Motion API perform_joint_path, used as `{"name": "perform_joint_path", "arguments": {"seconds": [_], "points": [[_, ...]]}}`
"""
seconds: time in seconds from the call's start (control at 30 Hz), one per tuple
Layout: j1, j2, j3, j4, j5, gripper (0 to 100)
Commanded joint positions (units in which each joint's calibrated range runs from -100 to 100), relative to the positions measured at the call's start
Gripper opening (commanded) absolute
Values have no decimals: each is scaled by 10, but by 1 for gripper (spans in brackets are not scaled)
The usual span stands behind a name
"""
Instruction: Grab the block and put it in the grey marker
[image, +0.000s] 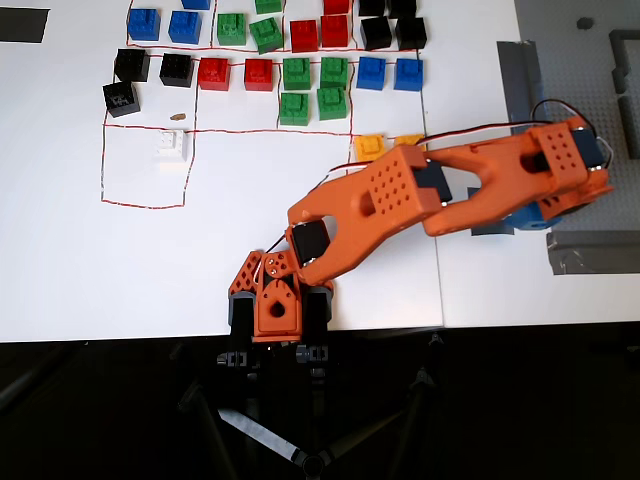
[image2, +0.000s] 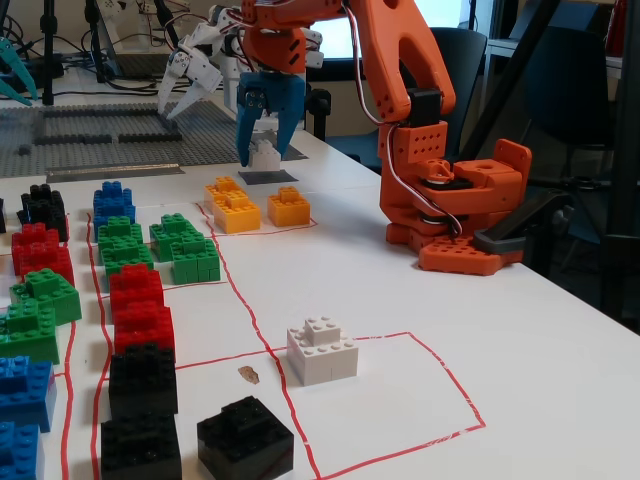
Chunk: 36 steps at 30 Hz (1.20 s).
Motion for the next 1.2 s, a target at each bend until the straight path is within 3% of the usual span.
{"name": "perform_joint_path", "arguments": {"seconds": [0.0, 0.37, 0.73, 1.17], "points": [[-2, -42, -50, 11, -6, 0], [4, -4, -55, 17, -7, 1], [17, 6, -70, 43, 9, 32], [44, -35, -189, 150, 43, 33]]}}
